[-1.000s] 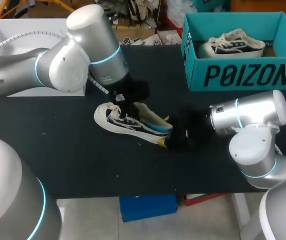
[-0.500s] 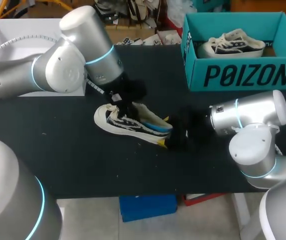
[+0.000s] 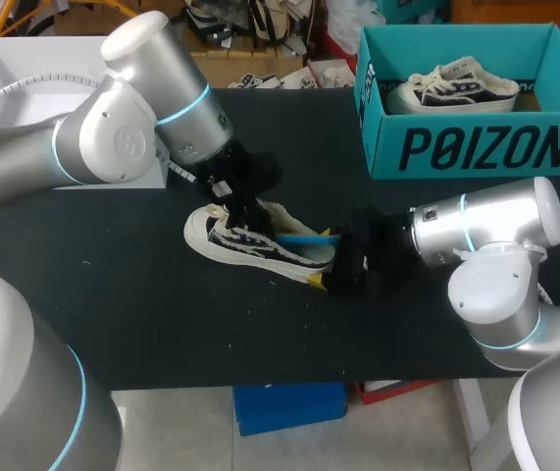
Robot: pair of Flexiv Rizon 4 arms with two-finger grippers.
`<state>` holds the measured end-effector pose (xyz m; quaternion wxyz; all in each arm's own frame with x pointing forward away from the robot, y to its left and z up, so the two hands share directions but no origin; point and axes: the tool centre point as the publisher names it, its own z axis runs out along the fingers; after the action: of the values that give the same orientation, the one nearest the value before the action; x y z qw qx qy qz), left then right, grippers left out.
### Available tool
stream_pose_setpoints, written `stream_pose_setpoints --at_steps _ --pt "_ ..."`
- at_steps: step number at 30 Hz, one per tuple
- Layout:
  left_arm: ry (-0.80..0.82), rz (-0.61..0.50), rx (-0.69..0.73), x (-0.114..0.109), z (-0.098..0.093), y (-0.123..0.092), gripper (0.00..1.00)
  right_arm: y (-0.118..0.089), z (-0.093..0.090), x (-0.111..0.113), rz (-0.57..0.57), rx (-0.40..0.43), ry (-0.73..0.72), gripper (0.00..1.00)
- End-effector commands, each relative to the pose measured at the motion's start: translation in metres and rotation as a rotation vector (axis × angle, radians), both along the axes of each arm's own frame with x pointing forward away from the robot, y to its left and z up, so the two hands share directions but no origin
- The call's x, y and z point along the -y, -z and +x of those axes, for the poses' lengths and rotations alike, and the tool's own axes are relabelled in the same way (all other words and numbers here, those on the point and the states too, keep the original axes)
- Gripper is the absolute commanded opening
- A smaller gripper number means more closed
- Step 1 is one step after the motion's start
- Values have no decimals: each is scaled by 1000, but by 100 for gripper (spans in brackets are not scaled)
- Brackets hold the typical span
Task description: Take the shoe out of the shoebox, open the shoe tongue, remove and reinsert the insole, then place the shoe into the shoebox
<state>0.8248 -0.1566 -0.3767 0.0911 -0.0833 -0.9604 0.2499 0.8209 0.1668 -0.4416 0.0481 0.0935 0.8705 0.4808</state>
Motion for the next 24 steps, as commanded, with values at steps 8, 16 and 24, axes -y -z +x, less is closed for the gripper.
stream_pose_setpoints --at_steps 8,16,24 --pt "12 4 -4 2 -2 6 0 2 0 -3 -3 -1 3 0" --pt "36 36 11 14 -5 10 0 2 0 -3 -3 -1 3 0" --pt "132 44 68 33 -9 9 96 2 0 -3 -3 -1 3 0"
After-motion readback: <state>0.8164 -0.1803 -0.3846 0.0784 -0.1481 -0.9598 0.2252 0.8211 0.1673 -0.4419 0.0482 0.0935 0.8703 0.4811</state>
